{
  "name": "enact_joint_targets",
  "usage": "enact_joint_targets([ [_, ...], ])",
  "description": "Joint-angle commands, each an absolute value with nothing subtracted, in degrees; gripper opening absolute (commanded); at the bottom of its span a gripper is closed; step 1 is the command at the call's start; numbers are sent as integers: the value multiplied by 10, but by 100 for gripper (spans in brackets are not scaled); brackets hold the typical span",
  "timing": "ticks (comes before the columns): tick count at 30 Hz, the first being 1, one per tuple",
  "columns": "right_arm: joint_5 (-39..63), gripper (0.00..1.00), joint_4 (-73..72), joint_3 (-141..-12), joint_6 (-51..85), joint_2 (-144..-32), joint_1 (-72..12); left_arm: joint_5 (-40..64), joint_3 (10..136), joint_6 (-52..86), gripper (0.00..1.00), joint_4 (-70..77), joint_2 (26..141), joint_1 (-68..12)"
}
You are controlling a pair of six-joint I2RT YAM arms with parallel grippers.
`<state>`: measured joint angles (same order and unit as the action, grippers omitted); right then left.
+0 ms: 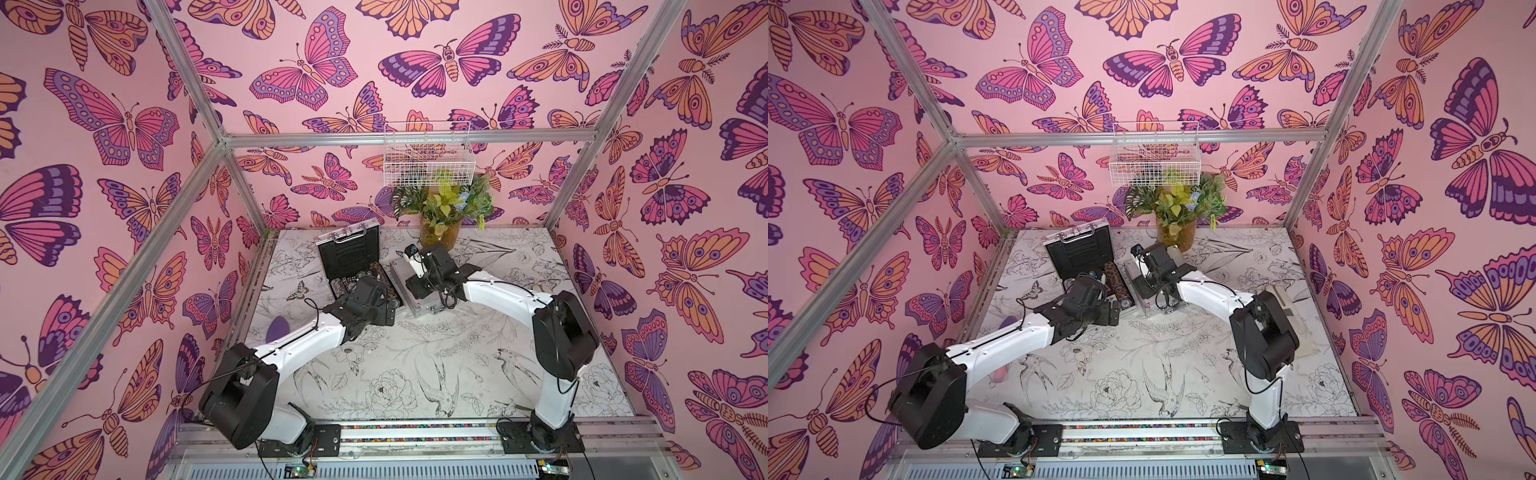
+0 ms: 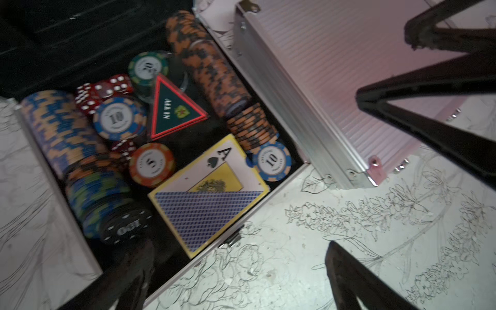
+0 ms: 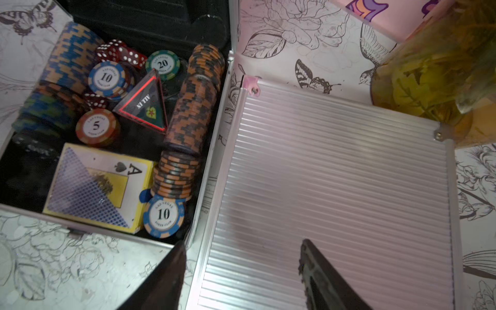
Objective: Close the poker set cases
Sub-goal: Move the poker set case to the center of the board.
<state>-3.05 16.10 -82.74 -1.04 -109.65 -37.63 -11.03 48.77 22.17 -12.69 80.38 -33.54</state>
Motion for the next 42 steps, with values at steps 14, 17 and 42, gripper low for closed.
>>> enact_joint_targets([
  [14, -218, 69, 232, -1016, 49, -1263, -419, -150, 400, 278, 100, -121, 735, -276],
  [17, -270, 69, 235, -1034, 61, -1281, -423, -146, 393, 278, 100, -117, 710, -272],
  [42, -373, 67, 294, -1002, 164, -1290, -347, -144, 374, 279, 100, -108, 708, -257],
])
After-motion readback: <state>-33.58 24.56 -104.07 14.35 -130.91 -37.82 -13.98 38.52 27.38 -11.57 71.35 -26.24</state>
